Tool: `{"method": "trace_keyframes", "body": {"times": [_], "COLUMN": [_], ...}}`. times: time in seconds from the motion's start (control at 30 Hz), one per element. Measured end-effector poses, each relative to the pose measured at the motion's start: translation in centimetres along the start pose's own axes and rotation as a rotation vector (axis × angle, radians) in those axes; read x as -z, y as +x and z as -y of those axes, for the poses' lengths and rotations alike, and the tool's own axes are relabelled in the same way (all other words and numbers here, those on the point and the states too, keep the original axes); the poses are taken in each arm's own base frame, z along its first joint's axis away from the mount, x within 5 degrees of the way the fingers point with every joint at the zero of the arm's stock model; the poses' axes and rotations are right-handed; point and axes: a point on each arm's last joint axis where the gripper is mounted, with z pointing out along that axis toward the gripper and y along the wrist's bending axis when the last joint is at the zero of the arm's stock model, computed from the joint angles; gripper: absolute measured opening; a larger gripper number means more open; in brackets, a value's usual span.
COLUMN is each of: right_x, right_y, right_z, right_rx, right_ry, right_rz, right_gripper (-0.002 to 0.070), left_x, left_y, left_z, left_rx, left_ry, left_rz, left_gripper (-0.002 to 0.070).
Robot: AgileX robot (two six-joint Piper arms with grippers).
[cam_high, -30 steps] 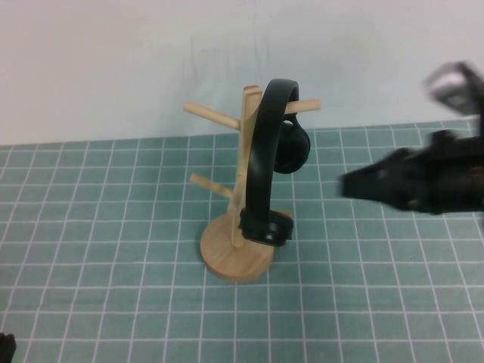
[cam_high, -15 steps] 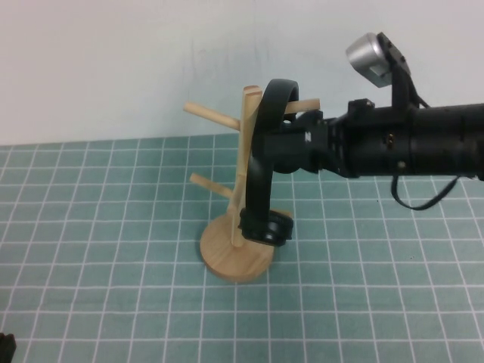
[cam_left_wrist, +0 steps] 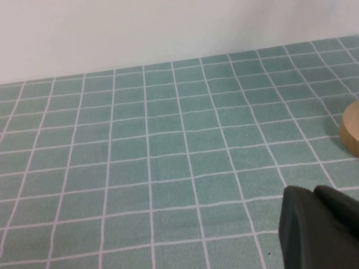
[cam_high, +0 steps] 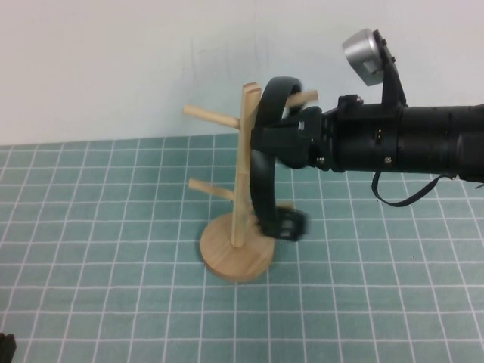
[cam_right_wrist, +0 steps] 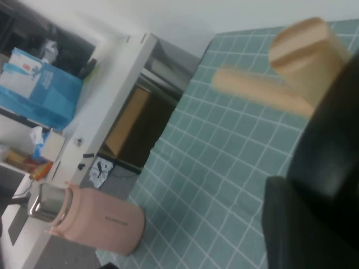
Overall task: Take out the headphones from the headphone stand
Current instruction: Pick up the headphones from the headphone stand, then place the headphones on the table
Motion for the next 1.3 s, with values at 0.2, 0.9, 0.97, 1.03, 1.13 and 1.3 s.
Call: {"method": "trace_keyframes", "body": {"times": [0.2,0.9,0.97,1.03,1.13,1.3], "right_x": [0.1,7.2,7.5,7.5,7.2,5.1], "right_y": [0.0,1.1,1.6,1.8,2.0,2.6], "right_z": [-0.2,-4.4,-3.0,-1.5,0.8,4.8], "right_rx": [0.01,0.189,0.167,0.153,0.144,0.098], "right_ry": [-0.003,0.4,0.52,0.628,0.76,0.838], "right_rz": [0.0,-0.183,-0.261,-0.311,-0.362,-0.41], "right_gripper": [0.0062,0.0061,0.0061,0.0061,0.0061,0.0061], "left_x": [0.0,0.0,0.0,0.0,0.0,0.0], "left_y": [0.0,0.0,0.0,0.0,0.0,0.0], "left_z": [0.0,0.0,0.0,0.0,0.0,0.0], "left_rx": [0.0,0.0,0.0,0.0,0.0,0.0], "left_ry": [0.0,0.0,0.0,0.0,0.0,0.0], "left_rz": [0.0,0.0,0.0,0.0,0.0,0.0], "left_gripper": [-0.0006,-0.0006,-0.0006,-0.0006,-0.0006,-0.0006]}}
